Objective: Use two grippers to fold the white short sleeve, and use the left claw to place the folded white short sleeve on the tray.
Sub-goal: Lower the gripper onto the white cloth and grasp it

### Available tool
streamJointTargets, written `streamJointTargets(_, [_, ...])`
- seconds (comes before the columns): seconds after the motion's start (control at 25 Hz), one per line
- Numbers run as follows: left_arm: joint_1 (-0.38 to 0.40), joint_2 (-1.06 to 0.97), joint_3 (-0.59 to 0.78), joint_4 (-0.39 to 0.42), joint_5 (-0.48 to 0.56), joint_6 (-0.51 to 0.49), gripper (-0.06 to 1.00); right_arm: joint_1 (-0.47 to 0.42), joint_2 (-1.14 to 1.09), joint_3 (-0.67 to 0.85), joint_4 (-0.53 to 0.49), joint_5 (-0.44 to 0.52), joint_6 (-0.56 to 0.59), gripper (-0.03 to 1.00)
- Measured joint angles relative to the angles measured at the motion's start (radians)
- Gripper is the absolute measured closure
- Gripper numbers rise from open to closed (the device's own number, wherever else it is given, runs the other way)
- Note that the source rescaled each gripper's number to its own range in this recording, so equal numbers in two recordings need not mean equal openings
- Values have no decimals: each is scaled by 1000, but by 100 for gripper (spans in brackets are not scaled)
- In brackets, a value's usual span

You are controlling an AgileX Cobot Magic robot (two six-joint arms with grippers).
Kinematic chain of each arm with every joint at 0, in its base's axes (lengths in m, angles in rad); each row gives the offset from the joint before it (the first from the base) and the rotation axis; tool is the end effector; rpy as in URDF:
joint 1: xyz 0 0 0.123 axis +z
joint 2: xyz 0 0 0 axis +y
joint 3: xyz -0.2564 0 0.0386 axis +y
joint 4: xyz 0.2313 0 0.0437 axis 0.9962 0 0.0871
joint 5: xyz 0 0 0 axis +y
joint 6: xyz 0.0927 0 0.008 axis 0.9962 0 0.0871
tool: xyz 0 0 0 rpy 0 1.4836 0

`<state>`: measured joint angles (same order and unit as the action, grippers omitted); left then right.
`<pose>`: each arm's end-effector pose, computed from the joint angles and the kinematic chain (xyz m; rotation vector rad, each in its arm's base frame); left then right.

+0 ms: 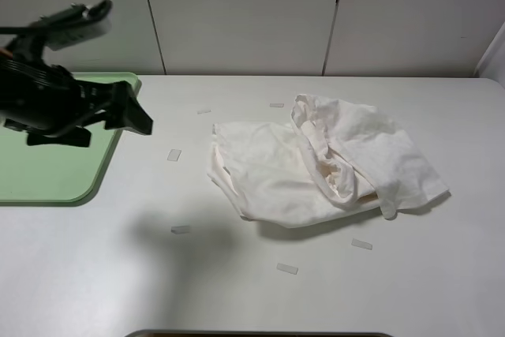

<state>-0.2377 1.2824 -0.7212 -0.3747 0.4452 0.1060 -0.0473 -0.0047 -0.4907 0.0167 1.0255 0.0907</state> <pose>0.2305 -0.0710 0.2221 0.0730 2.4886 -0.3977 0.0102 0.0008 0.2688 0.1385 2.0091 0.0475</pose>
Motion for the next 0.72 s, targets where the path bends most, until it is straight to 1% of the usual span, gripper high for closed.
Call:
streamJointTargets(0.16, [-128,157,-1,-97,-143,0,-4,0,0,0,0,0,0,-3])
streamJointTargets(0.32, [-205,265,-1,-176,-247,0,-4,0,0,0,0,0,0,-3])
streamJointTargets(0.48, [-247,348,-1,-206,-313,-3,-4,0,0,0,0,0,0,-3])
streamJointTargets(0.72, [-295,467,-55,-208,-375,-30,-4,0,0,0,0,0,0,-3])
